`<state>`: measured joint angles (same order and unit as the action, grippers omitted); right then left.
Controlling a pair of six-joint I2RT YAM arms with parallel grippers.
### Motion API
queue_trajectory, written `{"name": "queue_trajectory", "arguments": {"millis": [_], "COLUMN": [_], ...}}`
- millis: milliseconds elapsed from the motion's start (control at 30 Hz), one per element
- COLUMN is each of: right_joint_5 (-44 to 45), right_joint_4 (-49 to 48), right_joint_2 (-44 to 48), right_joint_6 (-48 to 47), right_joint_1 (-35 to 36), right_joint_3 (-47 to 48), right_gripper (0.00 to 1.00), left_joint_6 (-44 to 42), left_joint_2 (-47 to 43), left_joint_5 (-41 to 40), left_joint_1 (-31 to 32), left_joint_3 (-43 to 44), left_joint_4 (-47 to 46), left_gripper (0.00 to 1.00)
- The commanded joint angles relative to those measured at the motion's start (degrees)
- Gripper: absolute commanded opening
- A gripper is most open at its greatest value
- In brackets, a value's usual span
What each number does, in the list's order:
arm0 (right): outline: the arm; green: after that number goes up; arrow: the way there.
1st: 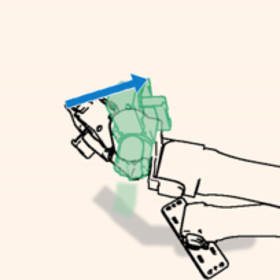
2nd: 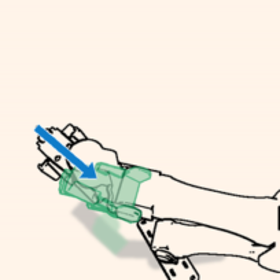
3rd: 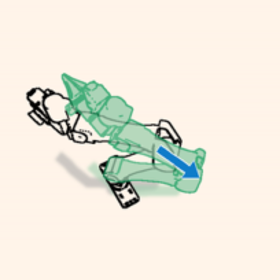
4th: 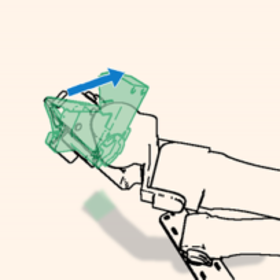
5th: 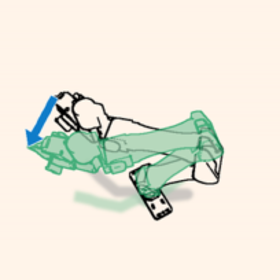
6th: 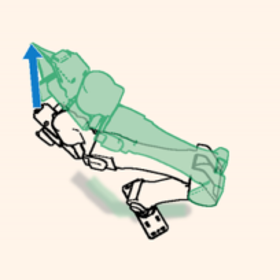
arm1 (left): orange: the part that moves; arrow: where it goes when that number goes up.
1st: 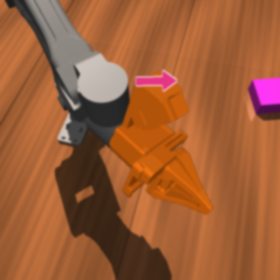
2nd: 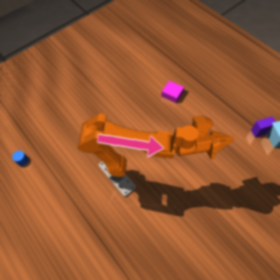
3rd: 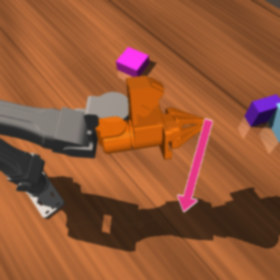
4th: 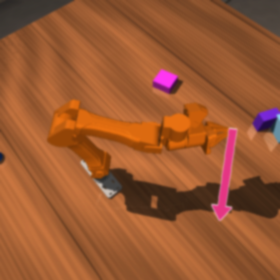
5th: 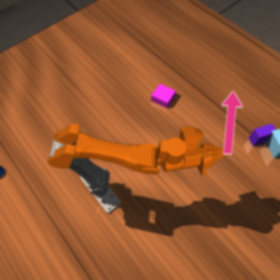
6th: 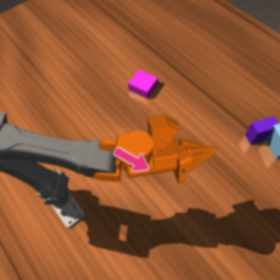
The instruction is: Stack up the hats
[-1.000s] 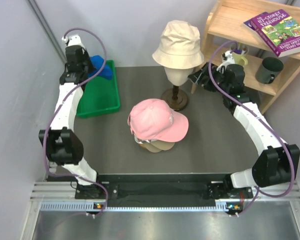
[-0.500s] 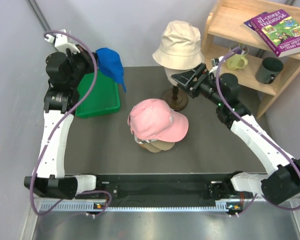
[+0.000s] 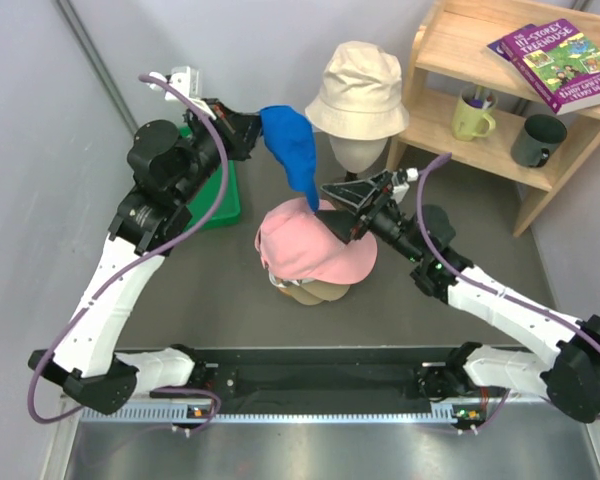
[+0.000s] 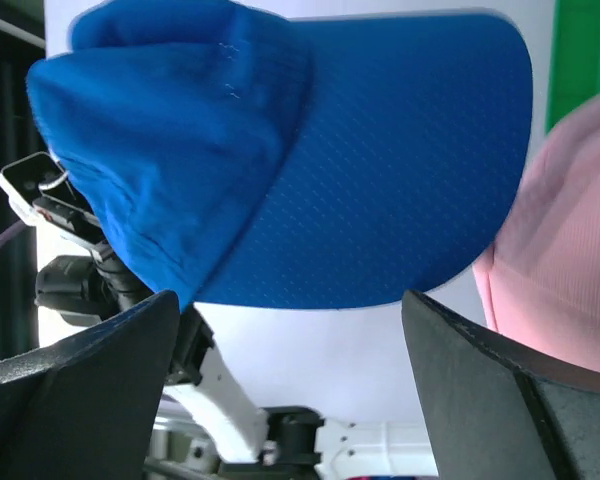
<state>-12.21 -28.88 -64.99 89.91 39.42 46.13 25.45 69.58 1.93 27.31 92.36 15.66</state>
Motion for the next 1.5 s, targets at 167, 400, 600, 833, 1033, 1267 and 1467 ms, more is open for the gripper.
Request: {"name": "queue_trajectory", "arguments": {"millis": [167,400,600,833,1033,1267,1467], "right_joint_5": [11.86,19.05,23.89,29.59,29.00,24.69,19.51], "right_joint_4": [-14.79,-24.89,-26.05,-30.41,-40.88,-57.06,-55.15], "right_joint_2": [5.23,3.38,4.34,4.96,1.28,-10.31,-8.59], "right_joint_6": [12.39,18.01,20.39,19.87,19.52,19.08,11.98], "right_joint_1": [7.25,11.28,14.10,14.90,12.70,10.51,7.87], "right_joint_3": [-7.98,-12.11,-13.69,-17.29,-19.85,-16.17,-13.44], "right_gripper": [0.94,0.94,0.94,0.94,0.92,0.91,0.88], "left_joint_6": [-0.40,-2.25,-3.39,-3.48,-4.54,-3.40,-2.69], "left_joint_2": [-0.94,0.38,1.43,1.09,-2.25,-3.05,-4.36], "left_joint_5": [-6.24,-8.79,-9.40,-8.35,-7.65,-6.33,-4.84], "left_joint_1": [9.77,15.49,17.51,18.66,19.01,19.10,19.10], "left_joint_3": [3.00,4.94,6.61,6.52,3.36,2.57,1.60], "left_joint_4": [-8.01,-8.72,-9.42,-9.95,-9.86,-9.60,-9.51], "left_gripper": [0.00,0.00,0.00,0.00,0.00,0.00,0.00]}}
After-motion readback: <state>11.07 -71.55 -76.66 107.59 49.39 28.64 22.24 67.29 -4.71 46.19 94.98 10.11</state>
